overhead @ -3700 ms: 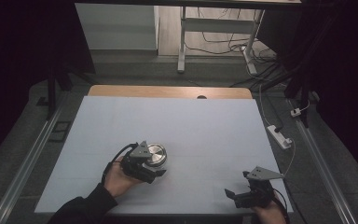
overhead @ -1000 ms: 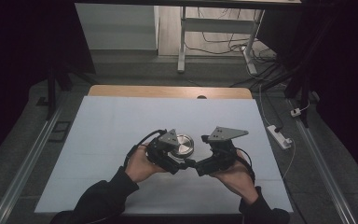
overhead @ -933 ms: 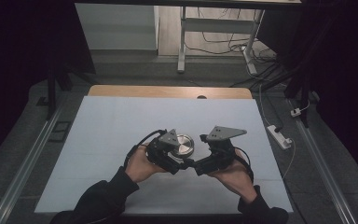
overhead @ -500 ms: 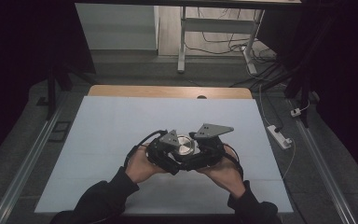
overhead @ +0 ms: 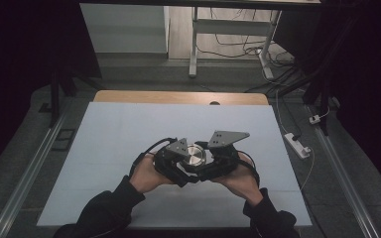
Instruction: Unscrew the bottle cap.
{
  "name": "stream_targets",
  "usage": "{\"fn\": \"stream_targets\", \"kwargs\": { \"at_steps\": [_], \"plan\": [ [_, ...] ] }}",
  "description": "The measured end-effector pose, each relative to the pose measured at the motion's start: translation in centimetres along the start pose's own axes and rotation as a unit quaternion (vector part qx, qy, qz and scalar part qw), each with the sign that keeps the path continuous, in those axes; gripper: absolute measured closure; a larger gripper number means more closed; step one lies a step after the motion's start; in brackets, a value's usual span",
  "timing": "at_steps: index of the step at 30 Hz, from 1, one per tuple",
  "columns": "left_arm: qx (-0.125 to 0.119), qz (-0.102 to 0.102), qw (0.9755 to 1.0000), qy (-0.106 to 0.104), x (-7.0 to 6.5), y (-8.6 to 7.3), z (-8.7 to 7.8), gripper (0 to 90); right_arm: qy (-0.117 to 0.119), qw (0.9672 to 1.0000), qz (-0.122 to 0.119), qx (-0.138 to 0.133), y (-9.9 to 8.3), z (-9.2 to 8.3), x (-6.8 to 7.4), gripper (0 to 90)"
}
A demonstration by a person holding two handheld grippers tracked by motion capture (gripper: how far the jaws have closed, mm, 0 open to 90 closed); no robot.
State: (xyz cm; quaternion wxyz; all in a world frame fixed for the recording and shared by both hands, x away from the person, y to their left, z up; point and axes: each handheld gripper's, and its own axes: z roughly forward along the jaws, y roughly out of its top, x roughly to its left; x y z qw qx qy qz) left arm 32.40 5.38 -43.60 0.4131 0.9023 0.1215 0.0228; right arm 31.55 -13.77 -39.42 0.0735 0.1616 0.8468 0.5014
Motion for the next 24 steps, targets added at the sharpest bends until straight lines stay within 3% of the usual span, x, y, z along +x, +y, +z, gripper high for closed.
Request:
{"fn": "stream_targets", "kwargs": {
  "at_steps": [3,4,5,6,7,8,9,11,12,15,16,18,20,21,22,24],
  "plan": [
    [-0.002,0.014,0.9997,-0.019,-0.1,-0.1,-0.2,15.7,0.066,0.9976,-0.015,-0.012,-0.2,-0.1,-1.1,17.8],
    [-0.002,0.014,0.9997,-0.019,-0.1,-0.1,-0.2,15.7,0.066,0.9976,-0.015,-0.012,-0.2,-0.1,-1.1,17.8],
    [-0.001,0.018,0.9996,-0.023,-0.2,-0.1,-0.2,15.7,0.1,0.9943,-0.032,-0.017,-0.4,-0.1,-1.6,17.8],
    [0.001,0.025,0.9993,-0.028,-0.2,-0.1,-0.2,15.7,0.1,0.9943,-0.032,-0.017,-0.4,-0.1,-1.6,17.8],
    [0.001,0.03,0.9989,-0.036,-0.2,-0.1,-0.2,15.7,0.119,0.992,-0.039,-0.019,-0.4,-0.1,-1.9,17.8],
    [0.0,0.037,0.998,-0.051,-0.3,-0.2,-0.2,15.7,0.164,0.9849,-0.049,-0.025,-0.6,0.1,-2.5,17.8],
    [0.0,0.037,0.998,-0.051,-0.3,-0.2,-0.2,15.7,0.182,0.9816,-0.051,-0.027,-0.6,0.2,-2.8,17.7],
    [0.0,0.038,0.9978,-0.054,-0.3,-0.2,-0.2,15.7,0.2,0.9785,-0.037,-0.032,-0.8,0.5,-3.1,17.3],
    [-0.001,0.032,0.9986,-0.042,-0.2,-0.3,-0.3,15.7,0.195,0.9798,-0.03,-0.033,-0.9,0.6,-3.1,15.3],
    [0.0,0.022,0.9994,-0.025,-0.1,-0.3,-0.4,15.7,0.154,0.988,-0.003,-0.019,-0.5,0.4,-2.7,2.5],
    [-0.005,0.004,0.9999,-0.008,0.1,-0.4,-0.5,15.7,0.129,0.9916,-0.002,-0.013,-0.3,0.2,-2.6,1.0],
    [-0.006,-0.01,0.9999,0.011,0.3,-0.5,-0.6,15.7,0.074,0.9973,0.004,0.0,0.1,-0.2,-2.1,0.5],
    [-0.004,-0.016,0.9996,0.023,0.4,-0.5,-0.7,15.7,0.041,0.9991,0.012,0.001,0.3,-0.6,-1.6,0.6],
    [-0.003,-0.021,0.9993,0.03,0.5,-0.6,-0.7,15.7,0.041,0.9991,0.012,0.001,0.3,-0.6,-1.6,0.6],
    [-0.002,-0.029,0.9985,0.047,0.5,-0.7,-0.7,15.7,0.001,0.9998,0.017,0.003,0.5,-0.7,-1.1,2.2],
    [-0.001,-0.033,0.9981,0.052,0.5,-0.7,-0.7,15.7,-0.024,0.9995,0.02,0.003,0.7,-0.6,-0.5,4.5]
  ]
}}
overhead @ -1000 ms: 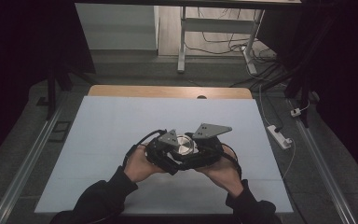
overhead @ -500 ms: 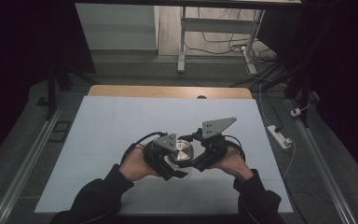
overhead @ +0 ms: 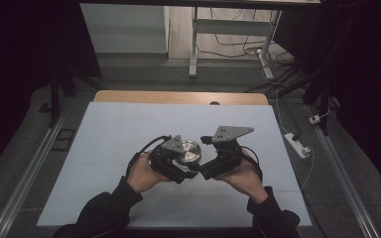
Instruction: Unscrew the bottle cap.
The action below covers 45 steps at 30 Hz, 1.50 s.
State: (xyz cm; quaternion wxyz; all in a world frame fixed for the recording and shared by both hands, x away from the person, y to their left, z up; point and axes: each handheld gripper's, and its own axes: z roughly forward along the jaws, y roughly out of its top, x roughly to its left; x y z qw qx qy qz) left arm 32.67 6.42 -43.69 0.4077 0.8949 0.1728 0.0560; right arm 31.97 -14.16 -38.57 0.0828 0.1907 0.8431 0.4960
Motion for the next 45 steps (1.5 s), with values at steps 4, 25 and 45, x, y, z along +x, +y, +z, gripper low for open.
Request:
{"fn": "stream_targets", "kwargs": {
  "at_steps": [4,25,45],
  "plan": [
    [0.004,-0.006,0.9999,0.015,-0.2,0.1,0.2,15.7,-0.02,0.9998,0.008,0.001,0.1,0.4,0.8,6.2],
    [-0.026,0.08,0.9864,-0.141,-1.3,0.4,-0.5,15.7,0.142,0.9869,-0.071,-0.031,-0.1,-0.5,0.1,18.3],
    [-0.023,-0.006,0.9996,-0.017,-0.1,-0.2,-0.8,15.7,0.015,0.9993,0.001,-0.034,0.1,-0.8,0.0,8.2]
  ]
}}
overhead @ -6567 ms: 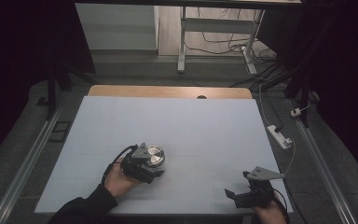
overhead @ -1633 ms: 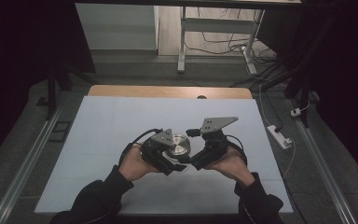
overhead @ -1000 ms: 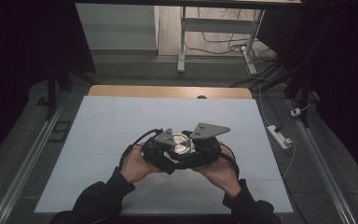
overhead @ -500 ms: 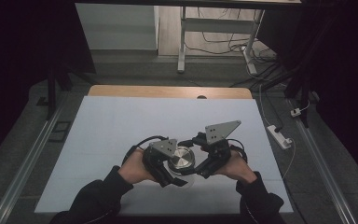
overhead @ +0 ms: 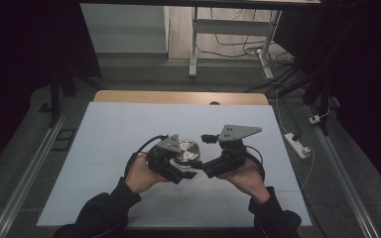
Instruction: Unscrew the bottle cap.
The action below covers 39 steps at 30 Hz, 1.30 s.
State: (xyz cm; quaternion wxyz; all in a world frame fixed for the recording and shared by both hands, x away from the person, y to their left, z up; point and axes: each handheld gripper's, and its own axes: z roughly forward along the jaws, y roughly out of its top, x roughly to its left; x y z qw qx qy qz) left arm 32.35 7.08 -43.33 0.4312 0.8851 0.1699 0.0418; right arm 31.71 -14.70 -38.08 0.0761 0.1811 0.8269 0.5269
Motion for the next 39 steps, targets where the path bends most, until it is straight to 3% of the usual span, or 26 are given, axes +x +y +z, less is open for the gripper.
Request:
{"fn": "stream_targets", "kwargs": {
  "at_steps": [3,5,7,8,10,12,13,14,15,16,17,18,19,20,21,22,23,24,25,28,30,33,36,39],
  "plan": [
    [0.009,-0.002,0.9999,0.012,0.0,0.0,0.1,15.7,-0.017,0.9998,-0.005,0.006,-0.1,0.8,0.8,8.5],
    [0.015,0.001,0.9998,0.016,-0.2,0.1,0.2,15.7,-0.042,0.9987,-0.02,0.019,0.0,1.7,2.0,12.0],
    [0.014,0.004,0.9998,0.012,-0.4,0.1,0.3,15.7,-0.05,0.9981,-0.027,0.024,0.0,1.9,2.3,12.7],
    [0.015,0.008,0.9998,0.005,-0.4,0.1,0.3,15.7,-0.068,0.9963,-0.045,0.026,-0.1,2.0,2.7,17.7],
    [0.015,0.017,0.9997,-0.009,-0.5,0.2,0.1,15.7,-0.065,0.9963,-0.051,0.023,-0.1,1.9,2.7,17.7],
    [0.005,0.028,0.9988,-0.04,-0.5,0.2,-0.1,15.7,-0.035,0.9982,-0.044,0.019,0.0,1.5,2.3,17.9],
    [-0.001,0.032,0.998,-0.055,-0.5,0.2,-0.3,15.7,0.009,0.9992,-0.038,0.006,0.1,1.0,1.9,17.9],
    [-0.005,0.035,0.997,-0.069,-0.6,0.3,-0.4,15.7,0.009,0.9992,-0.038,0.006,0.1,1.0,1.9,17.9],
    [-0.008,0.042,0.9959,-0.08,-0.7,0.4,-0.5,15.7,0.047,0.998,-0.044,0.0,0.1,0.5,1.5,18.0],
    [-0.008,0.054,0.9944,-0.091,-0.8,0.4,-0.6,15.7,0.066,0.9966,-0.049,-0.002,0.2,0.3,1.3,18.0],
    [-0.012,0.06,0.9926,-0.105,-1.0,0.5,-0.7,15.7,0.066,0.9966,-0.049,-0.002,0.2,0.3,1.3,18.0],
    [-0.014,0.066,0.991,-0.116,-1.1,0.6,-0.7,15.7,0.088,0.9948,-0.052,-0.005,0.2,0.1,1.2,18.0],
    [-0.016,0.071,0.9894,-0.125,-1.3,0.6,-0.8,15.7,0.12,0.9907,-0.063,-0.008,0.2,-0.3,1.0,18.0],
    [-0.016,0.078,0.9879,-0.133,-1.5,0.7,-0.8,15.7,0.12,0.9907,-0.063,-0.008,0.2,-0.3,1.0,18.0],
    [-0.016,0.085,0.9863,-0.14,-1.7,0.9,-0.8,15.7,0.152,0.9854,-0.075,-0.01,0.1,-0.6,0.8,18.0],
    [-0.016,0.092,0.9851,-0.145,-2.0,0.9,-0.8,15.7,0.152,0.9854,-0.075,-0.01,0.1,-0.6,0.8,18.0],
    [-0.015,0.097,0.9838,-0.15,-2.2,1.0,-0.7,15.7,0.179,0.9799,-0.086,-0.015,0.0,-0.9,0.6,18.0],
    [-0.013,0.101,0.9831,-0.152,-2.4,1.1,-0.7,15.7,0.179,0.9799,-0.086,-0.015,0.0,-0.9,0.6,18.0],
    [-0.01,0.104,0.9827,-0.153,-2.5,1.2,-0.6,15.7,0.197,0.9759,-0.092,-0.019,-0.2,-1.1,0.4,17.9],
    [-0.005,0.1,0.9844,-0.144,-2.6,1.3,-0.6,15.7,0.204,0.9743,-0.091,-0.024,-0.4,-1.1,0.2,18.0],
    [-0.001,0.094,0.9865,-0.134,-2.5,1.3,-0.6,15.7,0.2,0.9757,-0.085,-0.025,-0.5,-1.0,0.0,18.0],
    [0.001,0.082,0.9891,-0.123,-2.1,1.1,-0.4,15.7,0.185,0.9791,-0.081,-0.023,-0.6,-0.7,-0.2,17.9],
    [0.0,0.074,0.9919,-0.103,-1.6,0.7,-0.2,15.7,0.159,0.9845,-0.073,-0.013,-0.6,-0.3,-0.2,17.1],
    [-0.007,0.059,0.9946,-0.086,-0.9,0.3,-0.4,15.7,0.143,0.989,-0.035,-0.017,-0.7,0.0,-0.8,2.7]
  ]
}}
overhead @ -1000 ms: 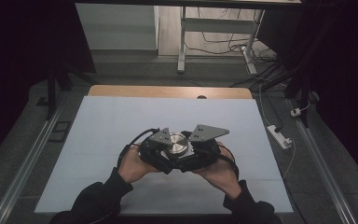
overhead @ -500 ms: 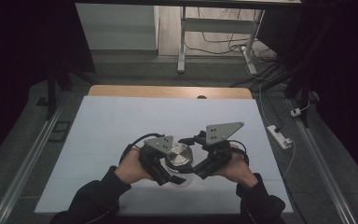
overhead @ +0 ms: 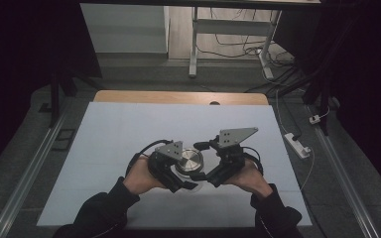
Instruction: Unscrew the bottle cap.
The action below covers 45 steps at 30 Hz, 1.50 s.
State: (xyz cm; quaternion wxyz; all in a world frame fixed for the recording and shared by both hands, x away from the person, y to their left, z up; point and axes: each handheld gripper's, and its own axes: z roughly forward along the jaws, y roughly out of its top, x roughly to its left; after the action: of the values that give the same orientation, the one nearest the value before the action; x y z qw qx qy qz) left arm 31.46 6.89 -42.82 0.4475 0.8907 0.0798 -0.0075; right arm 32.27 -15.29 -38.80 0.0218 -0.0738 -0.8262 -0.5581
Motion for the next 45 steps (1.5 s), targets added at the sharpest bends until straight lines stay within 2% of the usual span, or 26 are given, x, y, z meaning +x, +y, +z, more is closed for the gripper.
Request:
{"fn": "stream_targets", "kwargs": {
  "at_steps": [1,2,4,6,7,8,10,12,13,15,16,17,19,20,21,23,24,25,26,27,30,34,40,45],
  "plan": [
    [-0.001,-0.003,1.0,0.007,0.1,-0.2,-0.1,15.7,0.0,1.0,0.0,0.0,0.0,0.0,0.0,2.7],
    [-0.001,-0.006,0.9999,0.016,0.3,-0.3,-0.3,15.7,-0.026,0.9996,0.003,-0.005,0.2,-0.4,0.0,0.9],
    [0.001,-0.015,0.9992,0.037,0.4,-0.5,-0.5,15.7,-0.061,0.998,0.013,-0.007,0.5,-0.7,0.2,0.4],
    [0.0,-0.029,0.9979,0.058,0.5,-0.6,-0.6,15.7,-0.105,0.9943,0.016,0.001,0.8,-0.5,0.5,0.3],
    [-0.004,-0.039,0.997,0.067,0.5,-0.6,-0.5,15.7,-0.105,0.9943,0.016,0.001,0.8,-0.5,0.5,0.3],
    [-0.004,-0.045,0.9962,0.074,0.6,-0.6,-0.5,15.7,-0.124,0.9921,0.018,0.005,0.8,-0.3,0.8,0.3],
    [-0.001,-0.053,0.9949,0.086,0.4,-0.5,-0.3,15.7,-0.143,0.9895,0.02,0.008,0.9,0.4,1.3,1.0],
    [0.008,-0.055,0.9941,0.093,0.2,-0.3,0.1,15.7,-0.168,0.9855,0.014,0.024,1.0,1.8,2.2,4.1],
    [0.013,-0.054,0.9939,0.095,0.0,-0.2,0.3,15.7,-0.168,0.9855,0.014,0.024,1.0,1.8,2.2,4.1],
    [0.026,-0.044,0.9939,0.098,-0.2,0.0,0.6,15.7,-0.18,0.983,0.004,0.039,0.9,2.7,2.6,6.3],
    [0.03,-0.04,0.9941,0.097,-0.3,0.1,0.7,15.7,-0.191,0.9806,-0.011,0.043,0.8,3.1,3.0,13.9],
    [0.031,-0.032,0.9951,0.088,-0.4,0.2,0.7,15.7,-0.198,0.9789,-0.018,0.046,0.8,3.2,3.1,17.2],
    [0.032,-0.027,0.9959,0.08,-0.4,0.2,0.7,15.7,-0.193,0.9799,-0.021,0.046,0.8,3.0,3.1,17.7],
    [0.031,-0.022,0.9967,0.071,-0.4,0.1,0.6,15.7,-0.167,0.985,-0.008,0.044,0.8,2.6,2.7,18.1],
    [0.03,-0.016,0.9974,0.063,-0.4,0.1,0.6,15.7,-0.167,0.985,-0.008,0.044,0.8,2.6,2.7,18.1],
    [0.028,-0.008,0.9986,0.044,-0.4,0.1,0.6,15.7,-0.138,0.9897,-0.005,0.039,0.7,2.2,2.4,18.2],
    [0.025,-0.003,0.9991,0.033,-0.3,0.0,0.6,15.7,-0.109,0.9935,-0.002,0.033,0.6,2.0,2.1,18.4],
    [0.025,0.0,0.9995,0.02,-0.3,0.0,0.6,15.7,-0.109,0.9935,-0.002,0.033,0.6,2.0,2.1,18.4],
    [0.024,0.004,0.9996,0.014,-0.3,-0.1,0.6,15.8,-0.086,0.9961,0.001,0.021,0.5,1.6,1.9,18.5],
    [0.023,0.005,0.9997,0.006,-0.2,-0.2,0.6,15.7,-0.079,0.9967,0.003,0.016,0.5,1.5,1.7,18.5],
    [0.02,0.007,0.9998,-0.004,0.0,-0.6,0.6,15.7,-0.071,0.9975,0.005,0.008,0.5,1.1,1.6,18.6],
    [0.019,0.005,0.9998,0.0,0.4,-0.8,0.6,15.8,-0.073,0.9973,0.003,0.003,0.7,0.4,1.4,18.6],
    [0.022,0.003,0.9997,0.01,0.6,-1.0,0.6,15.7,-0.092,0.9957,-0.008,0.005,1.0,0.0,1.6,18.6],
    [0.021,-0.004,0.9995,0.024,0.8,-1.1,0.3,15.7,-0.102,0.9947,-0.008,0.006,1.0,-0.3,1.5,18.5]
  ]
}}
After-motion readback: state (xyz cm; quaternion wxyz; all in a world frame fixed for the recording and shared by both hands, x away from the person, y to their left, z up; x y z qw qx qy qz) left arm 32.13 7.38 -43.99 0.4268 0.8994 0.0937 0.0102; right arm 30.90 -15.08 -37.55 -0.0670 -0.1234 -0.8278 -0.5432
